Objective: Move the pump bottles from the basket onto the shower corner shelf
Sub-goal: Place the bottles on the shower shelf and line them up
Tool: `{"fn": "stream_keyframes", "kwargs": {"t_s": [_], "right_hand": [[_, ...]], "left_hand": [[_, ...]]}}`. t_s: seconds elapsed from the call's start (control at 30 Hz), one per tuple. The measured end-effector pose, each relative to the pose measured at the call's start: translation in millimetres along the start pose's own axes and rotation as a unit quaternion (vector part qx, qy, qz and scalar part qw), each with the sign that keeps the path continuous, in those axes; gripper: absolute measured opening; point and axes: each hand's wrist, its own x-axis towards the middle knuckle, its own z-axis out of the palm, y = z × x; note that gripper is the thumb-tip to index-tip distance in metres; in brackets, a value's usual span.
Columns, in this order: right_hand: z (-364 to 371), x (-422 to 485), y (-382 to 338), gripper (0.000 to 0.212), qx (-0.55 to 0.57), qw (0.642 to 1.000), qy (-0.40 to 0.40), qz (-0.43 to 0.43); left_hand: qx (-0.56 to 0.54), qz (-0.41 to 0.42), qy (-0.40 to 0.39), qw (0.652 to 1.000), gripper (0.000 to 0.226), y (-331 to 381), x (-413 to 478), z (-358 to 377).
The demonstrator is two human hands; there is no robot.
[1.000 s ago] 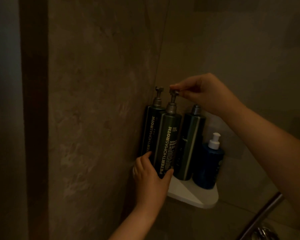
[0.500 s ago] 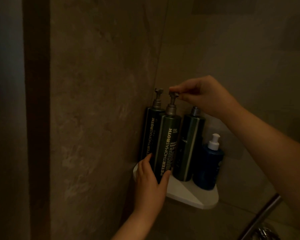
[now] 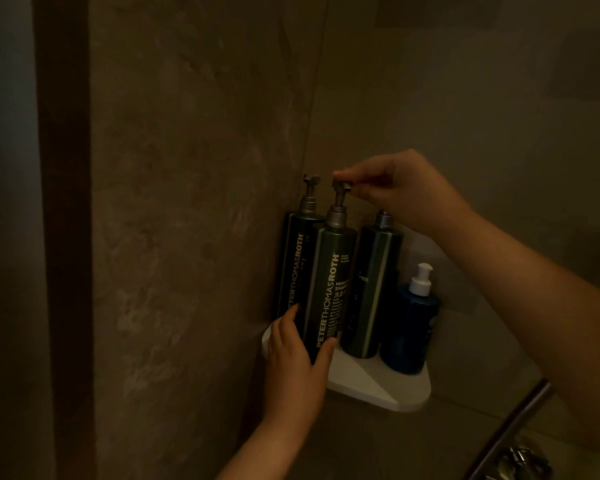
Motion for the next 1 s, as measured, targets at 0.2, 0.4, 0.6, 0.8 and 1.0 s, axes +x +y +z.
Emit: {"fn": "stream_keyframes", "kwargs": {"t_s": [0.2, 0.4, 0.6, 0.8, 1.0], "right_hand": [[4.9, -3.2, 2.2, 0.032, 0.027, 1.000, 0.016, -0.001], [7.1, -4.0, 2.2, 0.031, 0.044, 0.999, 0.019, -0.001], [-0.7, -5.6, 0.1, 0.043, 0.024, 0.998, -0.045, 0.022], [2.3, -23.6, -1.9, 0.048, 0.003, 0.999, 0.013, 0.041], [11.7, -44.9, 1.7, 0.020, -0.104, 0.994, 0.017, 0.026]], "left_hand": [[0.004, -0.002, -0.002, 1.000, 0.075, -0.4, -0.6, -0.5], [0.010, -0.004, -0.010, 1.000, 0.075, 0.1, -0.4, -1.4], [0.008, -0.001, -0.027, 1.000, 0.076, 1.1, 0.5, -2.9], [0.027, 0.041, -0.032, 0.998, 0.084, 2.1, -4.4, -5.6], [0.133, 0.126, 0.008, 0.983, 0.083, 2.6, -16.1, -8.3]]}}
